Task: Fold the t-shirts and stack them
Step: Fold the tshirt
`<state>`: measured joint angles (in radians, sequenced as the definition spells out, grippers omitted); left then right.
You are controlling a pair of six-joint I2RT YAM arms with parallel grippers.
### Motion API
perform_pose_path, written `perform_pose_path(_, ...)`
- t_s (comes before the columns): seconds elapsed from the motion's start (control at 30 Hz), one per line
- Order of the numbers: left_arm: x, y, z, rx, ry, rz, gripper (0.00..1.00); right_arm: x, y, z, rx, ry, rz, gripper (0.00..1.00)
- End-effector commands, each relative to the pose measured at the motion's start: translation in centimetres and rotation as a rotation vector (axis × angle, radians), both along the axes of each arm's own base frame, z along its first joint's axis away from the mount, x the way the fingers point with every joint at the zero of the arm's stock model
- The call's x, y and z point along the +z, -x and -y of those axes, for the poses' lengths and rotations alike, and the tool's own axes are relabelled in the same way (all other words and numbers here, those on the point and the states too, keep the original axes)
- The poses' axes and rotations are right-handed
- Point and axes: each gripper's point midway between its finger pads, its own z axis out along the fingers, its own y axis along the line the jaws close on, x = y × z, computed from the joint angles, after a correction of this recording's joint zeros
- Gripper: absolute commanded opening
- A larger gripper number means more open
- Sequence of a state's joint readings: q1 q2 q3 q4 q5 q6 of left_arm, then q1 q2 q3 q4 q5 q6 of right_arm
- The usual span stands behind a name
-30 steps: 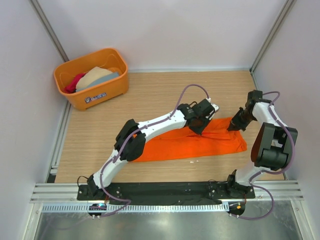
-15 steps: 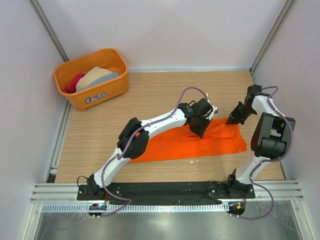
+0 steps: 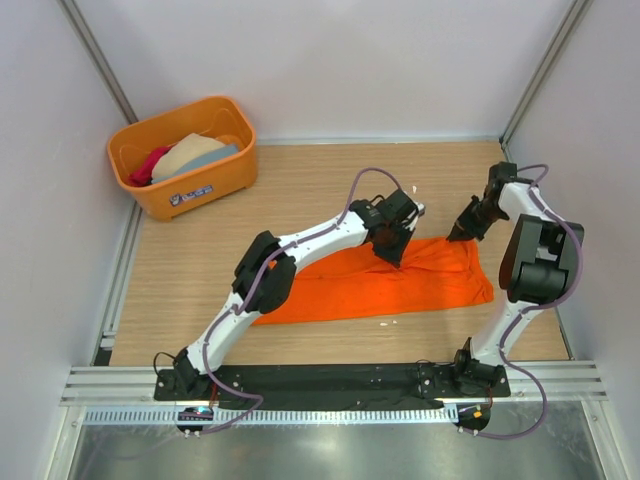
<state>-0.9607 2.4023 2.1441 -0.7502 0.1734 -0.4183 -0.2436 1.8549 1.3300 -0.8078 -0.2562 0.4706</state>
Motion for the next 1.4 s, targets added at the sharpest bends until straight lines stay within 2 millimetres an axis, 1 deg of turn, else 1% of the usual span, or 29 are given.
perform_pose_path(0.0,1.8,-2.5,-0.2,0.087,0.048,0.009,0.07,0.7,-1.8,0.3,0.011,0.008,0.054,0.10)
perform_pose_path(0.07,1.5,-3.2,-0.5,0.106,0.053,-0.004,0.09,0.3,-1.9,0.2,0.017,0.006,0.044,0.11)
perform_pose_path(0.17,1.8,-3.9,-0.7,0.131,0.060,-0.012,0.20,0.2,-2.2,0.2,0.021,0.004,0.046,0.15)
perform_pose_path(0.2,2.0,-4.2,-0.9,0.144,0.055,-0.003,0.26,0.2,-2.2,0.2,0.025,0.007,0.045,0.16)
perform_pose_path(0.23,2.0,-4.4,-1.1,0.150,0.052,-0.001,0.30,0.5,-2.5,0.4,0.028,0.013,0.053,0.18)
perform_pose_path(0.27,2.4,-4.4,-1.3,0.150,0.055,0.002,0.34,0.5,-2.5,0.4,0.032,0.017,0.052,0.25)
perform_pose_path(0.3,2.6,-4.4,-1.4,0.146,0.057,0.007,0.39,0.8,-2.4,0.5,0.039,0.019,0.048,0.28)
perform_pose_path(0.37,2.6,-4.0,-1.5,0.137,0.060,0.003,0.41,1.6,-2.5,1.0,0.036,0.050,0.056,0.32)
perform_pose_path(0.4,3.3,-3.9,-1.6,0.136,0.071,0.006,0.43,1.8,-2.0,1.1,0.034,0.059,0.044,0.37)
perform_pose_path(0.43,3.5,-3.8,-1.6,0.133,0.075,0.003,0.43,2.7,-1.8,1.4,0.035,0.083,0.056,0.38)
perform_pose_path(0.47,3.2,-3.5,-1.8,0.132,0.072,-0.004,0.43,3.0,-1.4,1.8,0.028,0.114,0.052,0.42)
perform_pose_path(0.53,4.3,-3.4,-1.9,0.128,0.093,0.008,0.45,3.8,-0.4,2.2,0.023,0.148,0.056,0.46)
perform_pose_path(0.6,4.3,-3.1,-2.3,0.129,0.089,0.010,0.48,4.0,0.3,2.4,0.018,0.171,0.052,0.50)
perform_pose_path(0.63,5.2,-2.9,-2.4,0.128,0.102,0.020,0.49,3.7,0.9,2.3,0.018,0.170,0.041,0.51)
perform_pose_path(0.7,5.5,-2.9,-2.8,0.145,0.097,0.032,0.50,4.0,1.4,2.2,0.023,0.175,0.050,0.52)
perform_pose_path(0.73,6.8,-3.1,-2.9,0.154,0.117,0.056,0.50,3.8,1.7,2.2,0.026,0.171,0.042,0.52)
perform_pose_path(0.8,7.3,-3.7,-3.3,0.185,0.115,0.087,0.52,3.9,2.1,1.9,0.033,0.167,0.046,0.52)
perform_pose_path(0.93,8.7,-4.2,-3.0,0.207,0.140,0.084,0.55,3.5,2.6,1.4,0.041,0.147,0.063,0.49)
perform_pose_path(0.97,8.1,-4.2,-2.9,0.206,0.136,0.068,0.55,3.3,2.6,1.3,0.038,0.141,0.059,0.42)
perform_pose_path(1.0,8.0,-3.9,-2.6,0.198,0.142,0.048,0.53,2.8,2.5,1.2,0.035,0.133,0.054,0.37)
perform_pose_path(1.03,7.8,-3.7,-2.4,0.189,0.143,0.030,0.50,2.6,2.5,1.0,0.035,0.122,0.050,0.32)
perform_pose_path(1.07,7.7,-3.4,-2.3,0.180,0.149,0.015,0.44,2.4,2.4,0.9,0.034,0.114,0.045,0.23)
perform_pose_path(1.1,7.6,-3.0,-2.1,0.170,0.155,-0.002,0.40,2.3,2.3,0.8,0.027,0.105,0.050,0.18)
perform_pose_path(1.13,8.1,-2.3,-1.2,0.133,0.204,-0.032,0.35,2.1,2.3,0.6,0.027,0.093,0.048,0.14)
perform_pose_path(1.17,7.6,-1.8,-1.0,0.115,0.221,-0.057,0.30,2.0,2.3,0.5,0.024,0.087,0.052,0.11)
perform_pose_path(1.23,8.3,-0.9,0.4,0.070,0.290,-0.094,0.29,1.6,2.2,0.2,0.017,0.068,0.049,0.10)
perform_pose_path(1.27,8.6,-0.5,0.9,0.051,0.311,-0.106,0.31,1.5,2.1,0.1,0.015,0.059,0.050,0.09)
perform_pose_path(1.33,8.0,0.2,1.8,0.020,0.323,-0.140,0.34,0.9,2.3,-0.2,0.008,0.041,0.037,0.09)
perform_pose_path(1.37,8.2,0.2,2.3,0.014,0.336,-0.146,0.36,0.6,2.1,-0.3,0.007,0.033,0.039,0.09)
